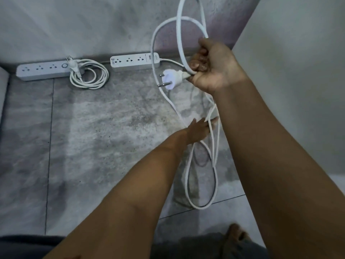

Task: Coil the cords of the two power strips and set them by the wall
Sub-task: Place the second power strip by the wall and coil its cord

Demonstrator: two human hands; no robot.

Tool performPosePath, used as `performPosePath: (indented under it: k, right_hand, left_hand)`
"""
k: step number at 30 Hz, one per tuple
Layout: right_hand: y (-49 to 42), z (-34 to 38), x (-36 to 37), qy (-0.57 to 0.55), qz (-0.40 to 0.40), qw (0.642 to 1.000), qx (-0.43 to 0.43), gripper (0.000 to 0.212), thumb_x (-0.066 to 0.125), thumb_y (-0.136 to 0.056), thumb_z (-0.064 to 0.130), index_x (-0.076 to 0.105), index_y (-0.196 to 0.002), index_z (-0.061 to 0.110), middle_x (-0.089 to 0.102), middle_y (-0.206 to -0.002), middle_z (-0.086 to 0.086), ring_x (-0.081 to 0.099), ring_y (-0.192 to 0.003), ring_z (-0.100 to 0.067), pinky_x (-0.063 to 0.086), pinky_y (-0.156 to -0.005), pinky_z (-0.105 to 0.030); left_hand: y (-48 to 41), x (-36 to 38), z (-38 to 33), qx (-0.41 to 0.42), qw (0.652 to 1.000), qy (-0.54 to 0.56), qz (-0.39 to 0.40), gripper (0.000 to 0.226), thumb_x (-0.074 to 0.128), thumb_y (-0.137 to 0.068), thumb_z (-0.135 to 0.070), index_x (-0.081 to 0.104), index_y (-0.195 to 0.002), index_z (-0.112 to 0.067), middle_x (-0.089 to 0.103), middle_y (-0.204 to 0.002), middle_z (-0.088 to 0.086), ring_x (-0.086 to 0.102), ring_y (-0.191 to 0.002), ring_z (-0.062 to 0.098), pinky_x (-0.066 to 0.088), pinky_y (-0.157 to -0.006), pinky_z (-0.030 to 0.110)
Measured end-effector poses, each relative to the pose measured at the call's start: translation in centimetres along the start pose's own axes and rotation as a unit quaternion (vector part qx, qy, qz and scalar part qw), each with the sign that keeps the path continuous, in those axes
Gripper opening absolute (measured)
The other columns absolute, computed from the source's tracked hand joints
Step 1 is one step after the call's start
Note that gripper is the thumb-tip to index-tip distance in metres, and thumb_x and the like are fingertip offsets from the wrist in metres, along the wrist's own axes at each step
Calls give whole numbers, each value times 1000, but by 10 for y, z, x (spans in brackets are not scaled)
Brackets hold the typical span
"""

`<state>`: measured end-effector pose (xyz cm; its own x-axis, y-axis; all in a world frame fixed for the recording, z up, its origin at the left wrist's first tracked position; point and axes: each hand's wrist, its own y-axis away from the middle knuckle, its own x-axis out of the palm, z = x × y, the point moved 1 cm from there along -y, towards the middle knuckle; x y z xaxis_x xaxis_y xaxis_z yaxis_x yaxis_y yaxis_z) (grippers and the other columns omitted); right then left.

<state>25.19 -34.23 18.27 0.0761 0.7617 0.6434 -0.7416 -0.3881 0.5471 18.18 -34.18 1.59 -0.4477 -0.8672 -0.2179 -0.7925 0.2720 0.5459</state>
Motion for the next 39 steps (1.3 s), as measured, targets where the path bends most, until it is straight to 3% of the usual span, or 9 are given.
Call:
performPosePath:
  k: [3,5,11,17,22,29,33,36,39]
  right_hand:
    - [0,2,-1,-26,3,1000,-11,45,44,-101,17,27,-58,17,18,-43,3,13,-29,-10,23,-32,-15]
    - [0,4,-5,-25,-9,999,-18,46,43,-101,17,27,-58,17,18,-42,3,13,-28,-10,22,-31,-14]
    - [-5,2,-26,-10,-63,996,-69,40,39,-101,18,29,-62,18,20,-40,5,13,-28,-9,23,-33,-15]
    - [-11,-1,-57,175,-220,946,-160,27,34,-97,18,45,-72,16,30,-55,2,26,-33,-11,29,-39,-19]
    - [-22,-12,-93,377,-319,862,-116,40,36,-99,25,53,-127,2,51,-87,-10,44,-55,-20,41,-52,-27]
    - [-15,-62,-96,465,-226,856,18,35,64,-87,40,53,-100,9,48,-74,-2,49,-59,-16,34,-37,-13]
    - [-19,-80,-94,493,-209,844,-18,40,75,-78,38,57,-91,5,57,-80,-5,53,-64,-16,48,-48,-28]
    - [-22,-86,-90,588,-201,783,-29,76,80,-65,53,56,-114,0,67,-97,-11,67,-86,-25,59,-74,-39]
    - [-23,-91,-86,674,-163,721,-7,87,82,-61,57,52,-120,0,67,-107,-14,69,-95,-31,52,-69,-34]
  left_hand:
    - [3,1,11,-8,999,-27,-37,48,33,-102,-28,34,-148,-18,56,-132,19,56,-119,34,43,-103,39]
    - [6,-2,18,-25,987,-136,-86,49,32,-104,-22,24,-152,-22,62,-118,20,61,-103,36,46,-88,39]
    - [28,-33,7,-92,929,-294,-205,42,33,-102,-22,37,-141,-6,61,-121,18,59,-109,37,43,-83,39]
    - [42,-81,-16,-258,895,-344,-120,32,44,-97,-16,59,-123,-5,58,-132,12,56,-119,30,46,-94,40]
    - [60,-112,-17,-315,916,-206,-141,33,42,-100,-10,54,-127,6,55,-135,20,54,-124,33,43,-106,44]
    - [61,-126,-15,-349,933,-13,-83,42,28,-105,-12,34,-137,16,57,-119,32,64,-100,40,54,-85,50]
    - [60,-121,-19,-321,940,46,-110,46,21,-105,-12,21,-140,18,58,-117,33,64,-105,44,58,-73,53]
    - [61,-117,-21,-308,940,78,-122,45,24,-105,-11,20,-142,14,61,-106,29,65,-102,45,57,-75,50]
    - [63,-112,-24,-284,945,87,-139,37,29,-104,-6,32,-136,11,57,-109,26,64,-99,46,56,-74,51]
